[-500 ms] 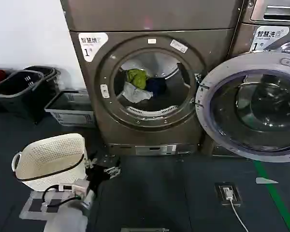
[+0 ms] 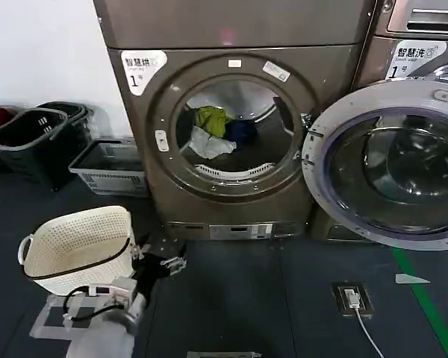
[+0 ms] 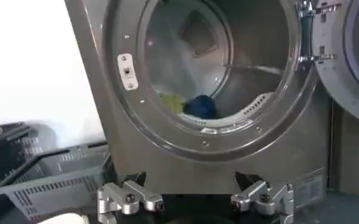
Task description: Grasp the clothes from the dryer.
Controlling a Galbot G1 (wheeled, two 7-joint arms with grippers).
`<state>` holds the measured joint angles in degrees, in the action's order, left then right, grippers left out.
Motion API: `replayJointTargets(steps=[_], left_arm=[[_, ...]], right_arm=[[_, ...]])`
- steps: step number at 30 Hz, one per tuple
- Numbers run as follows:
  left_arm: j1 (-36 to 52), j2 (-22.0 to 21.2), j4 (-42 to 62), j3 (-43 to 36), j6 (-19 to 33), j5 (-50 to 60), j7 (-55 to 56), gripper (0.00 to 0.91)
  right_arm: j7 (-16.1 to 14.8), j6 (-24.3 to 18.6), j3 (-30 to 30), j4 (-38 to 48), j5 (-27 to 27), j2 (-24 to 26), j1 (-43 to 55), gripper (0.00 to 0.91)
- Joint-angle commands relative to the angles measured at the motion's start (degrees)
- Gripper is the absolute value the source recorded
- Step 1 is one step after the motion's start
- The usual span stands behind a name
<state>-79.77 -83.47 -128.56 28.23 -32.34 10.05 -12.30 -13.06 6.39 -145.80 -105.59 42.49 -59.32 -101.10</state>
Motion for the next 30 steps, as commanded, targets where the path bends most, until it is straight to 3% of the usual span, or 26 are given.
replayJointTargets(steps=[1, 30], left_arm=[[0.14, -0.15, 0.04, -0.15, 0.09, -0.07, -0.12, 0.907], [-0.52, 0.41, -1.42, -0.2, 0.0, 0.0, -0.42, 0.907]], right_arm=[[-0.15, -0.56, 0.02, 0.16, -0.09, 0.03, -0.09, 0.907], [-0.63, -0.91, 0.16, 0.19, 0.84, 0.15, 0.07, 0.907]])
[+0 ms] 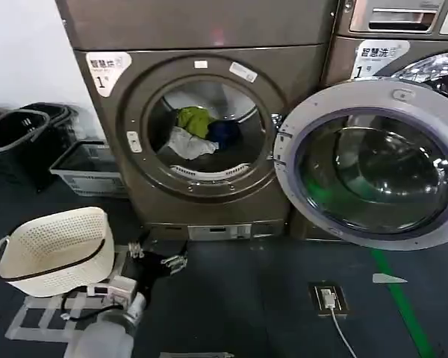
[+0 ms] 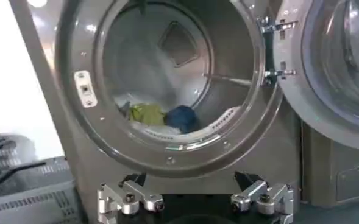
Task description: Grasp the clothes from the dryer.
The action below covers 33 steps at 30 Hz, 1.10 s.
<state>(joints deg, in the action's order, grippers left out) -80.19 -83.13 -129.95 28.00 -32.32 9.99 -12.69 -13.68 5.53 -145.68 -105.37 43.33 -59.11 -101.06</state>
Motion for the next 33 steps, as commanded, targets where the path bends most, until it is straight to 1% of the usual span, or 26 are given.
replayJointTargets(steps=[1, 11, 17, 23, 33], left_arm=[[-0.08, 0.08, -0.05, 0.05, -0.02, 0.03, -0.04, 0.907], [0.17, -0.36, 0.38, -0.07, 0.19, -0.04, -0.29, 0.907], [0.36, -0.46, 0.35, -0.16, 0.39, -0.2, -0.42, 0.907], [0.56, -0.44, 0.32, -0.17, 0.35, -0.12, -0.49, 0.907], [0.85, -0.33, -0.05, -0.17, 1.05, -0.35, -0.25, 0.907]], right_arm=[[-0.02, -0.05, 0.04, -0.07, 0.02, -0.09, 0.08, 0.907], [-0.18, -1.83, 0.1, 0.18, 0.96, -0.15, 0.01, 0.907], [-0.25, -1.99, -0.01, 0.22, 1.1, -0.1, 0.19, 0.907], [-0.16, -3.48, 0.26, 0.78, 1.69, -0.1, 0.17, 0.907], [-1.28, -5.01, 0.22, 1.25, 1.8, -0.21, -0.02, 0.907]])
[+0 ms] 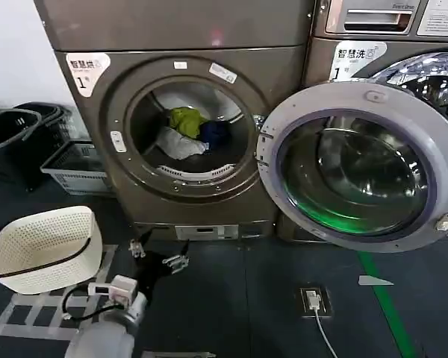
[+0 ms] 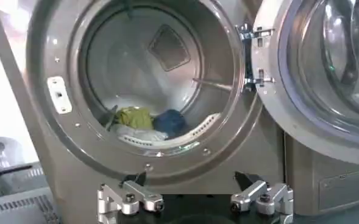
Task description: Grasp the clothes from the dryer.
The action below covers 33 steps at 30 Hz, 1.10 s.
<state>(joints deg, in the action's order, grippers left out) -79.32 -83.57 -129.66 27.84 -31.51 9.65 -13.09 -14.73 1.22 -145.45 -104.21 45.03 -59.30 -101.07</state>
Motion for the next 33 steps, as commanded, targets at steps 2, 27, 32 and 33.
replayJointTargets(steps=[2, 27, 32, 33], left_arm=[[0.07, 0.15, -0.45, 0.05, 0.51, 0.09, 0.49, 0.907], [-0.44, 0.56, -1.38, 0.07, 1.65, -0.01, 0.76, 0.907], [-0.13, 0.36, -1.27, 0.04, 1.62, -0.07, 0.57, 0.907], [-0.12, 0.32, -1.24, 0.05, 1.62, -0.07, 0.56, 0.907]], right_arm=[[-0.31, -0.78, 0.02, 0.06, 0.17, -0.03, -0.01, 0.907], [-0.89, -1.48, -0.22, 0.02, 1.1, -0.25, -0.28, 0.907], [-1.03, -1.78, -0.03, 0.05, 1.04, -0.28, -0.07, 0.907], [-1.02, -1.83, -0.05, 0.12, 1.04, -0.25, -0.08, 0.907]])
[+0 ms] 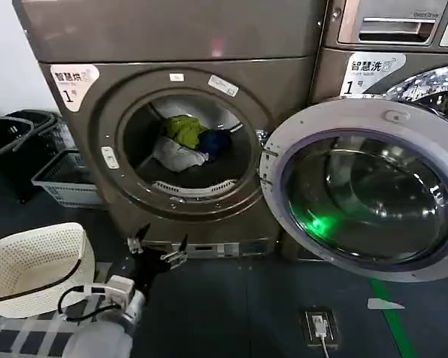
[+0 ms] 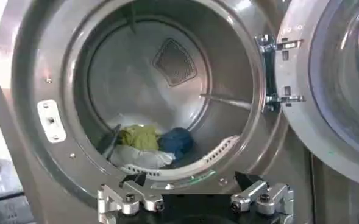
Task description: Grasp the clothes from the dryer.
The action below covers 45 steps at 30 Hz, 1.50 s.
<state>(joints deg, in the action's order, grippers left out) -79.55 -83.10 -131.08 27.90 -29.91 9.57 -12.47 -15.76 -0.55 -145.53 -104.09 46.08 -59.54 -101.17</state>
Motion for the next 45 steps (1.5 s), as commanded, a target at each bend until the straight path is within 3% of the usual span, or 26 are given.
replayJointTargets(steps=[1, 45], left_arm=[[0.15, -0.17, 0.22, -0.02, 0.01, -0.01, -0.1, 0.907], [-0.07, 0.33, -0.49, 0.03, -0.1, -0.33, -0.35, 0.907]], right_arm=[[0.01, -0.1, 0.0, 0.05, -0.02, 0.01, 0.03, 0.907], [-0.41, -0.51, 0.0, 0.24, 0.18, 0.02, 0.04, 0.907]])
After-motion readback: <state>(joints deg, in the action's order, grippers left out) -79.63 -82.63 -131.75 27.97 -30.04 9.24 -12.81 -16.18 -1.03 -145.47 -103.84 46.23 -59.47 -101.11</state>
